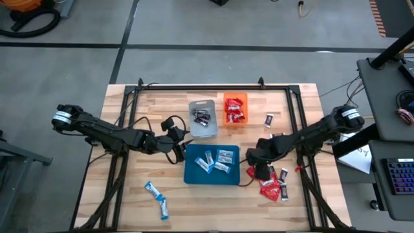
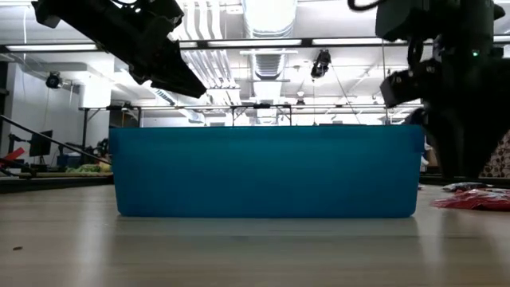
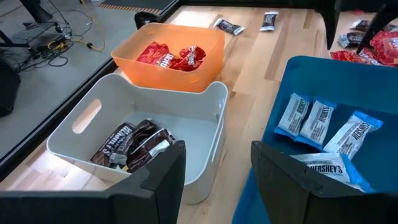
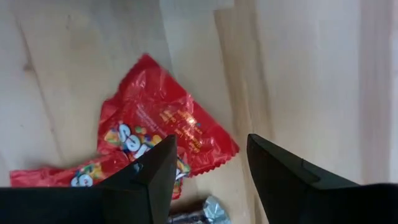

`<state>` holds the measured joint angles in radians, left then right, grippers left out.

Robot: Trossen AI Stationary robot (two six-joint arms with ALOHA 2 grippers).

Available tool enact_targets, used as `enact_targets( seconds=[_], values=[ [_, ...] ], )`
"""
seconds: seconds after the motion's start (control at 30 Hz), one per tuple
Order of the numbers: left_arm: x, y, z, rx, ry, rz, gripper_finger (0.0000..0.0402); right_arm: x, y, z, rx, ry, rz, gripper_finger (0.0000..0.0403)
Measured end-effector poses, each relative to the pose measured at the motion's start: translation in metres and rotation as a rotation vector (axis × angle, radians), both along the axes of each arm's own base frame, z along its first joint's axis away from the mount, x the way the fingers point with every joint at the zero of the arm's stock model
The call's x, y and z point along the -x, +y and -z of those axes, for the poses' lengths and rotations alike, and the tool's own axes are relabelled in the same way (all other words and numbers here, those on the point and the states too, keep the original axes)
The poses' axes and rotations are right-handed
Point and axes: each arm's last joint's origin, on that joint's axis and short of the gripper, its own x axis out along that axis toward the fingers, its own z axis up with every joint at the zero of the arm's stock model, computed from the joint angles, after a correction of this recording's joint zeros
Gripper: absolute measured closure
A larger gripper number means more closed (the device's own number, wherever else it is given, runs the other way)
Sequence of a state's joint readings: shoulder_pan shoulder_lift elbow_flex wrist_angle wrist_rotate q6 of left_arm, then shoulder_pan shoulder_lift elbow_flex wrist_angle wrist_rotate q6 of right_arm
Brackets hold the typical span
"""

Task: Sort candy
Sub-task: Put the red chocolate into the orange bin

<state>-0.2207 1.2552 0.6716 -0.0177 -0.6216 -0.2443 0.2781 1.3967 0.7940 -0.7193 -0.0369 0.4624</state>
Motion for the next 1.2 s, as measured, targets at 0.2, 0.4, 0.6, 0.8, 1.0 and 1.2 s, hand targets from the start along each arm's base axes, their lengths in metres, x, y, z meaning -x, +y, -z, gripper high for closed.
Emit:
enact_targets(
  seconds=[0.2, 0.4, 0.6, 0.8, 1.0, 1.2],
  values=[
    [0.0, 0.0, 0.0, 0.0, 0.0, 0.0, 0.0235, -0.003, 0.003, 0.016, -0.003, 0.074, 0.001, 0.0218],
    [0.0, 0.0, 0.0, 0.0, -0.001, 0.0, 0.0235, -0.008, 0.005, 0.029, 0.006, 0.104, 0.001, 0.0239],
    [0.0, 0.0, 0.0, 0.0, -0.001, 0.0, 0.0235, -0.012, 0.005, 0.033, 0.013, 0.093, -0.003, 0.0315],
    [0.0, 0.0, 0.0, 0.001, 0.0, 0.0, 0.0235, -0.012, 0.0, 0.025, 0.005, 0.049, 0.01, 0.0387],
    [0.0, 0.0, 0.0, 0.004, -0.002, -0.002, 0.0235, -0.01, -0.007, 0.009, 0.007, -0.029, 0.018, 0.0394],
    [0.0, 0.0, 0.0, 0.007, -0.004, -0.003, 0.0235, -0.004, -0.009, -0.014, 0.03, -0.137, -0.012, 0.0395]
  ],
)
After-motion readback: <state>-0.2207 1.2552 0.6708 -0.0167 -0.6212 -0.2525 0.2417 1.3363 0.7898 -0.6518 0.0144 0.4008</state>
